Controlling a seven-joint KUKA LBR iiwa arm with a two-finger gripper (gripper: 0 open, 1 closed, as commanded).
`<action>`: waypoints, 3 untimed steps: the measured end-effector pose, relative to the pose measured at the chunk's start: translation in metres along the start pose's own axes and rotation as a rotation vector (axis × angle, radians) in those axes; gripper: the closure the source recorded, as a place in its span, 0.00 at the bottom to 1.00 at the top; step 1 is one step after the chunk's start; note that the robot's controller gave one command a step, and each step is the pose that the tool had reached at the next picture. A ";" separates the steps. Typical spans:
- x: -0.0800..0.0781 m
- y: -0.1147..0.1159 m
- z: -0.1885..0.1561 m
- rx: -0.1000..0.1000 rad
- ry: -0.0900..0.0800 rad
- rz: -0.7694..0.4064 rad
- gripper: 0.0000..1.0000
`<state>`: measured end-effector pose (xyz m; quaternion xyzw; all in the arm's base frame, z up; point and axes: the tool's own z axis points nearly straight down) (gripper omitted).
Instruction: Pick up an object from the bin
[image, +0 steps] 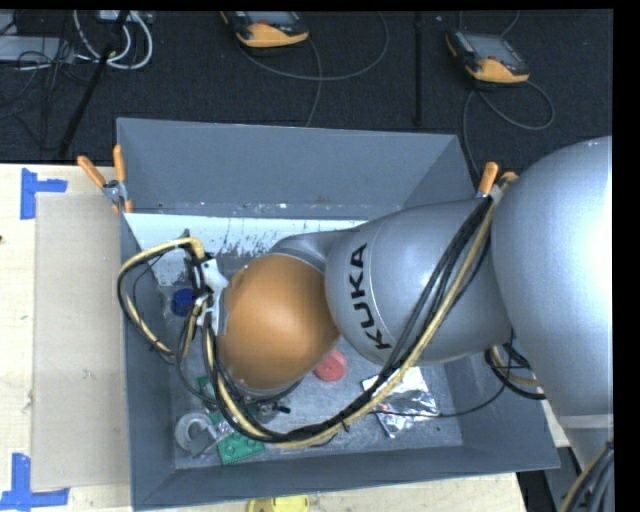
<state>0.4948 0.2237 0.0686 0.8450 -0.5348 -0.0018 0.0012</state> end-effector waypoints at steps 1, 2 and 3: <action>0.000 0.000 0.000 -0.002 -0.002 0.008 0.00; 0.000 -0.001 -0.001 -0.001 -0.002 0.010 1.00; -0.001 -0.001 -0.057 0.007 0.001 0.017 1.00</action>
Offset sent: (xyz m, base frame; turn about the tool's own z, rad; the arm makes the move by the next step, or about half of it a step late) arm 0.0000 0.0000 0.0000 0.0000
